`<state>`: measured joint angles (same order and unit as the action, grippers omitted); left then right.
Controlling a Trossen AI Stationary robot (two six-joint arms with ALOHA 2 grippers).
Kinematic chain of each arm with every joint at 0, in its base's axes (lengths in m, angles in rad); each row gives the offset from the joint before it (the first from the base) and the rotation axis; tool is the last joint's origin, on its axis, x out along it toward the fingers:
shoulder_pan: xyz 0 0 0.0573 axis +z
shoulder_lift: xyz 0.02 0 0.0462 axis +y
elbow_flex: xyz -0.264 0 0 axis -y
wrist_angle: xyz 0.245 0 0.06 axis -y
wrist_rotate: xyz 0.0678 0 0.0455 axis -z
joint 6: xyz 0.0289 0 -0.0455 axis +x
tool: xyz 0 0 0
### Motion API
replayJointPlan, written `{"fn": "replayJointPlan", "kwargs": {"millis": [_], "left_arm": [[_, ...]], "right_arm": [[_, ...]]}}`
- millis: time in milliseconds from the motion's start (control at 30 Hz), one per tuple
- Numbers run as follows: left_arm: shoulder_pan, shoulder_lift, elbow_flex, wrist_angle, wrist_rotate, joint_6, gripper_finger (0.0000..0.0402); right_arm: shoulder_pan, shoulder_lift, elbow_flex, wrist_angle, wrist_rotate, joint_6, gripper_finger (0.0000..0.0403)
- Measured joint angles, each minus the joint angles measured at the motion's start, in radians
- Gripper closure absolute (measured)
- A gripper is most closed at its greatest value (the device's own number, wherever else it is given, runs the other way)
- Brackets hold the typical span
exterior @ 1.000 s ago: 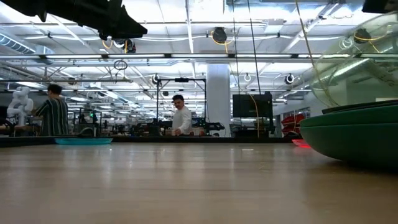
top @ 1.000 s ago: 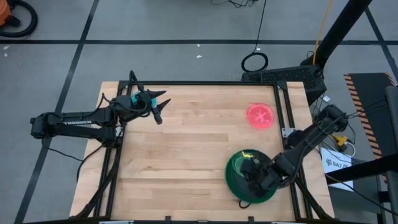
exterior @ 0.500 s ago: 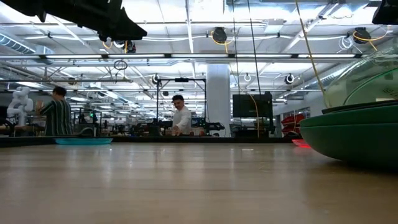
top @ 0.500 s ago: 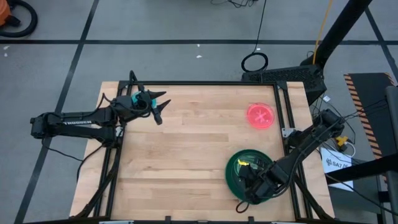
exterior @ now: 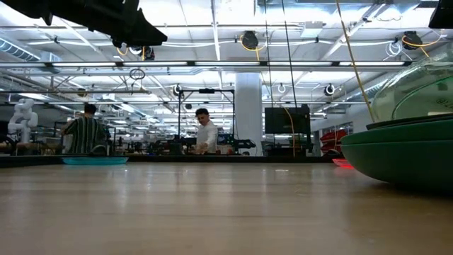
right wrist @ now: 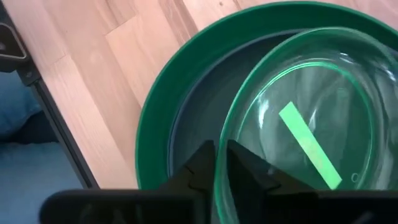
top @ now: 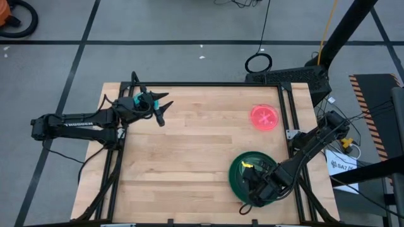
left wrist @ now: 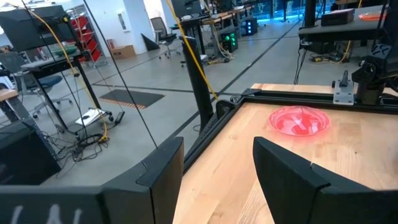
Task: Stack plastic plates
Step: Stack the light green plate on top of the dark blue plate, then stack the blue plate on top of the light green plate
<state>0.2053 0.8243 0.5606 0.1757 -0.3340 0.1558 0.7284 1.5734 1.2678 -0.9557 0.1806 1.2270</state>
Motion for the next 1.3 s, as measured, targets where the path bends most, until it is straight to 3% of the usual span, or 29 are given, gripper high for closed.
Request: {"fn": "replayJointPlan", "kwargs": {"millis": [333,467,633,833,1100,1300], "left_arm": [[0.000,0.000,0.000,0.000,0.000,-0.001,0.0202],[0.000,0.000,0.000,-0.024,-0.001,-0.025,0.0201],[0.021,0.000,0.000,-0.107,-0.032,-0.139,0.0202],[0.102,0.000,0.001,-0.325,-0.034,-0.341,0.0202],[0.229,0.057,0.001,-0.616,-0.034,-0.596,0.0202],[0.277,0.219,0.001,-0.646,-0.025,-0.604,0.0202]], "right_arm": [[-0.007,0.000,0.000,-0.001,0.004,0.029,0.0267],[-0.008,0.000,0.000,0.000,0.100,-0.020,0.0247],[-0.009,0.000,0.000,-0.001,0.258,-0.145,0.0241],[-0.019,0.000,0.000,-0.022,0.399,-0.289,0.0250],[-0.101,0.000,0.000,-0.064,0.432,-0.496,0.0254],[-0.165,-0.009,0.000,-0.080,0.466,-0.638,0.0255]]}}
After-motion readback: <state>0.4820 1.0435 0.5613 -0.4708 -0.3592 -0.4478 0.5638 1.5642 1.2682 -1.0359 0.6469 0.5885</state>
